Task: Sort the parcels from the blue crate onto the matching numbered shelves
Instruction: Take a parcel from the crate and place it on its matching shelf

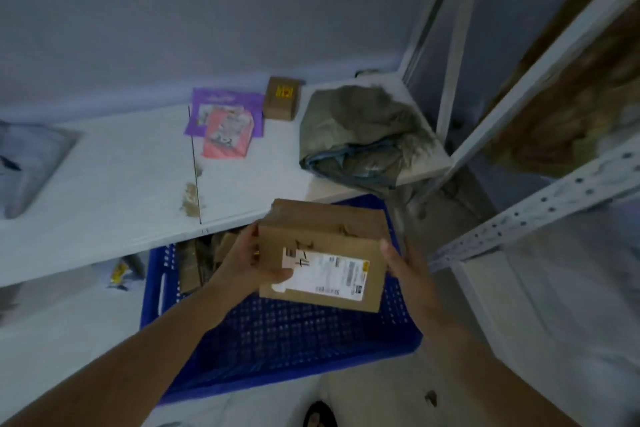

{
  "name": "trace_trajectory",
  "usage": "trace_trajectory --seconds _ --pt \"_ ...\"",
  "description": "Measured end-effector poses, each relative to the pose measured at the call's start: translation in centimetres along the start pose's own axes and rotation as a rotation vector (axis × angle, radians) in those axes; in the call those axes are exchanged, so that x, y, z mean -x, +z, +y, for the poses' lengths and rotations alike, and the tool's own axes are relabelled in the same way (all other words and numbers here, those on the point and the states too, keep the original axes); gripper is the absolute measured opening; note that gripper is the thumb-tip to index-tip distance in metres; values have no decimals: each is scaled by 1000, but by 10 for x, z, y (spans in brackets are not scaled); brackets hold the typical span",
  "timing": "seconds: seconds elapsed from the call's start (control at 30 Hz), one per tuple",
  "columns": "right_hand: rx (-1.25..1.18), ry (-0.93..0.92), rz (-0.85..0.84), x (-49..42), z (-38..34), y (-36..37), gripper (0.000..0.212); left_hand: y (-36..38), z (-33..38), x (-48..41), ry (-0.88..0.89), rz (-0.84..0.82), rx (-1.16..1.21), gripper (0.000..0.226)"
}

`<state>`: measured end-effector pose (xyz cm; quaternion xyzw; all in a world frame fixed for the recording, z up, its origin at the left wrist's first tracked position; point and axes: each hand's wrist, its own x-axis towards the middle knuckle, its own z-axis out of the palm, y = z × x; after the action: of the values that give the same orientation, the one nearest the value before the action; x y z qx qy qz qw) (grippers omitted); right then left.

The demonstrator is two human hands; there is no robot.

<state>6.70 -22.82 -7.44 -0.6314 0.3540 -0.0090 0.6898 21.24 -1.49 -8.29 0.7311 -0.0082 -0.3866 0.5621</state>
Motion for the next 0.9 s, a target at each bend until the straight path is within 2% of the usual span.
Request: trace_trajectory --seconds 0.03,0.07,0.13,0.27,0.4,0.5,0.57,0.6,0.7,0.73,0.83,0.9 --pt "-41 -43 5 9 -14 -2 56 -1 14 11 19 19 13 84" --pt "-82 -82 14 18 -27 -3 65 -3 27 25 29 38 49 82" --pt "-102 -138 73 38 -54 -4 81 -8 49 54 65 75 114 67" --pt "-45 -277 189 89 -109 -8 55 -15 96 123 179 113 200 47" --pt "-56 -341 210 160 -168 -7 61 -18 149 194 339 105 316 40" --pt "-57 -413 201 210 -211 -7 54 -14 193 251 458 40 374 40" --pt "-73 -461 187 247 -243 -5 42 -5 222 288 513 -4 411 48" --pt "-84 -492 198 265 -259 -6 40 0 236 306 534 -19 444 49" --pt "-75 -605 255 323 -320 -19 57 22 279 355 546 -80 541 37" --pt "-59 -657 280 342 -343 -28 55 29 293 370 530 -98 563 40" --pt "-12 -789 319 404 -416 -64 51 48 338 411 448 -190 652 78" --pt "44 -871 327 449 -459 -83 50 56 369 440 408 -278 673 86"
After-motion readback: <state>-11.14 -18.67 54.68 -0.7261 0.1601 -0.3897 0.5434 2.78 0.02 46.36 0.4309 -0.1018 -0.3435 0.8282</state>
